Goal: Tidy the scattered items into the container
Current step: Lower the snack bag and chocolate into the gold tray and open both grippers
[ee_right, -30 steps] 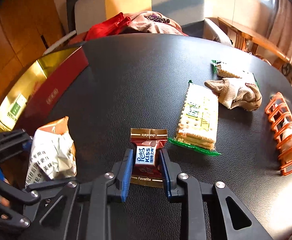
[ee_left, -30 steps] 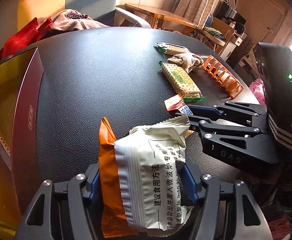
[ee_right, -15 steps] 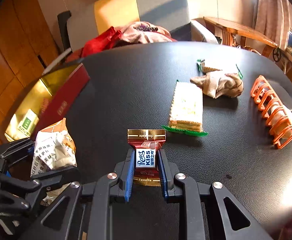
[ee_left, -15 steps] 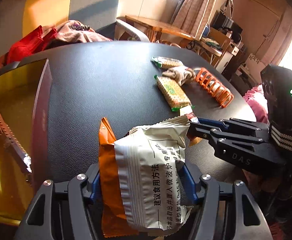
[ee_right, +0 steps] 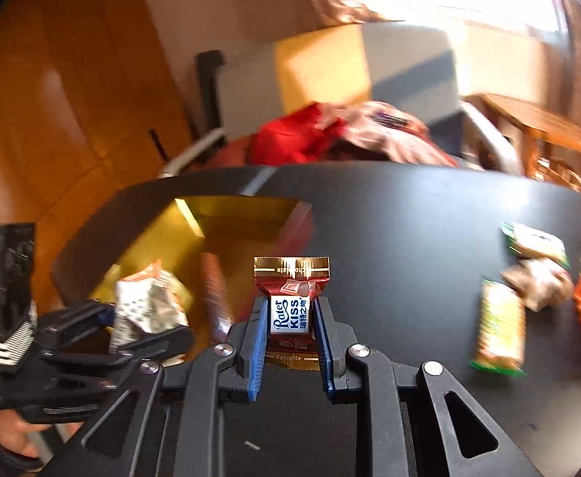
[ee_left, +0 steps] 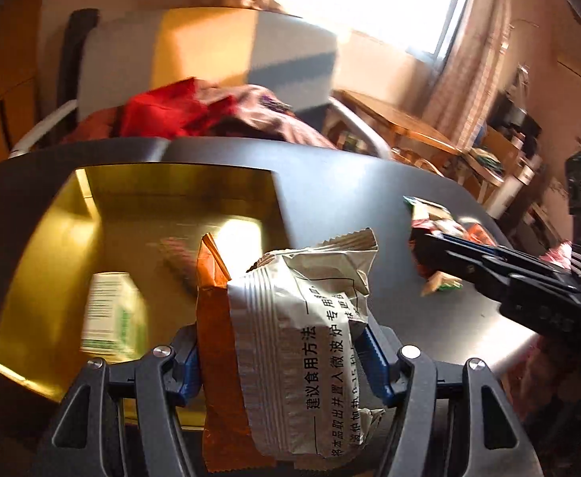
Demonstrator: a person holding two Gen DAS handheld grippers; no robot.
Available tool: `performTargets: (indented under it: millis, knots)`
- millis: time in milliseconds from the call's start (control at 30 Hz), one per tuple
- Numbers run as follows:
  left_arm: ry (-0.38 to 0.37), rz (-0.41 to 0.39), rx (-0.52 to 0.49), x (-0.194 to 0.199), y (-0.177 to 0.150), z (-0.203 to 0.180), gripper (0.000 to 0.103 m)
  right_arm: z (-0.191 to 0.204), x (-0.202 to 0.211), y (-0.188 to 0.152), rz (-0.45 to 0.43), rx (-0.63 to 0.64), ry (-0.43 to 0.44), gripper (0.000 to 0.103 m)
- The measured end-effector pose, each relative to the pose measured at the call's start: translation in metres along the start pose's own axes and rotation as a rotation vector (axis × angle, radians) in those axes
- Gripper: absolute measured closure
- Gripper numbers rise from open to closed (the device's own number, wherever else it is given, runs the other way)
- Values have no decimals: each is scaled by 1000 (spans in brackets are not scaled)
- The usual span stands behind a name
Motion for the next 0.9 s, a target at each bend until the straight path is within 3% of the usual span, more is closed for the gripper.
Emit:
performTargets:
  millis: [167,367,600,900]
  knots:
    - [92,11,60,-5,4,54,38,53,-40,10,46,75,64,80]
    - [160,21,102,-16,5,95,38,82,-87,1,137,101,79,80]
    - [192,34,121,-21,4,111,37,89,-116,-16,207,107,72,80]
    - [226,30,129,-22,1,117,35,87,-114,-19,201,90,68,77]
Point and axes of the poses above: each gripper's, at about its wrist camera, not at the fingertips, and x roughly against the way its jaws point, z to its left, y to its top, the point moved 10 cm from there along -x, roughly the way its jaws point, and after that the axes turned 1 degree about z, right-handed, at the moved point
